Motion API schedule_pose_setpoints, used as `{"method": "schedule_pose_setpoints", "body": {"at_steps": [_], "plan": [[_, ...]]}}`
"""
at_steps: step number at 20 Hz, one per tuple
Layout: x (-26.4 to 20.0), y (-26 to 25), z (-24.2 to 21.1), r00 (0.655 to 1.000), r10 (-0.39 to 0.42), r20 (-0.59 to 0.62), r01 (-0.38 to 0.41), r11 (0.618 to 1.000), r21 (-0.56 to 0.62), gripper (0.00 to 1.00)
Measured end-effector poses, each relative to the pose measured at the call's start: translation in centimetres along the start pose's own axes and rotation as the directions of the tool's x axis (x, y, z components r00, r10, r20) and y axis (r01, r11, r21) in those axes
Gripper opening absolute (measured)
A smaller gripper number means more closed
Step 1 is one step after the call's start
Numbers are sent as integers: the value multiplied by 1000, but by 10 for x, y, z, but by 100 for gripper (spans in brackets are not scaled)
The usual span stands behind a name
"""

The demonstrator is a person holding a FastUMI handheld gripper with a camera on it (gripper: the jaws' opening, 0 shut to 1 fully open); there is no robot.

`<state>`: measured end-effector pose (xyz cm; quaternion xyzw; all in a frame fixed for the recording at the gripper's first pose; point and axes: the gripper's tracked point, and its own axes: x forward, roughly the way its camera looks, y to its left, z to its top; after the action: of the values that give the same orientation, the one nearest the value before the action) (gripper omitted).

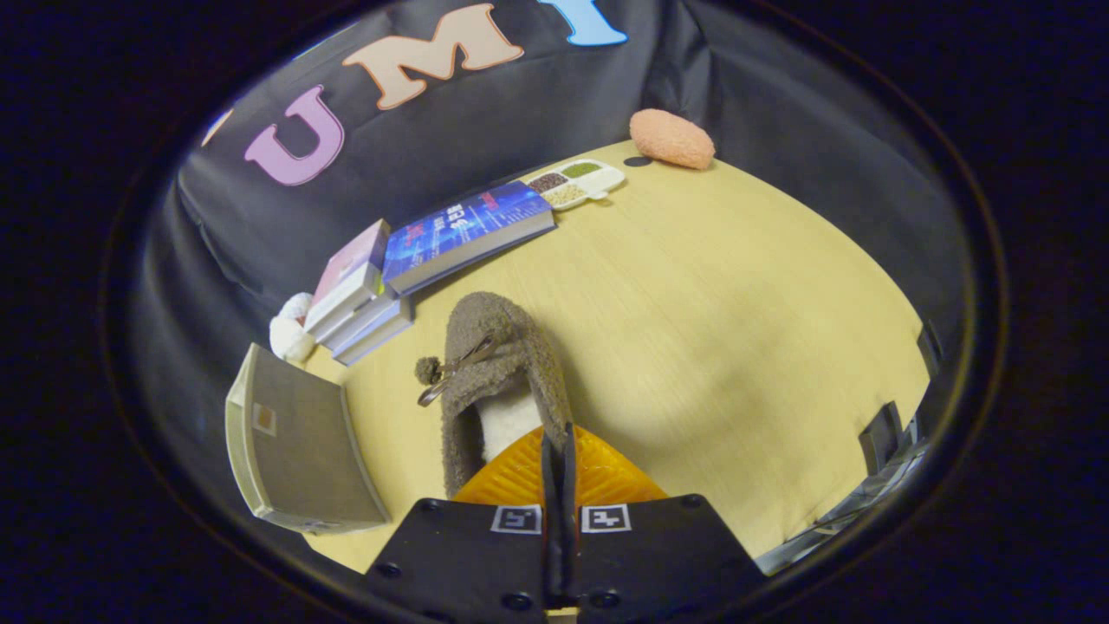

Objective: Open the storage box then place both shoes into the box .Put the left shoe in first, then the right shoe, with the right side of both shoes facing outward in a uniform manner.

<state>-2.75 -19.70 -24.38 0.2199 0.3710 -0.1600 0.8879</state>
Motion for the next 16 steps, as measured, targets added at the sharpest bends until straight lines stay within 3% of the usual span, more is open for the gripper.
{"method": "schedule_pose_setpoints", "body": {"at_steps": [8, 16], "plan": [[-32, 110, 15, 988, 139, 60, -140, 990, 17, 3], [-82, 247, 11, 938, 328, 108, -329, 944, -9, 3]]}}
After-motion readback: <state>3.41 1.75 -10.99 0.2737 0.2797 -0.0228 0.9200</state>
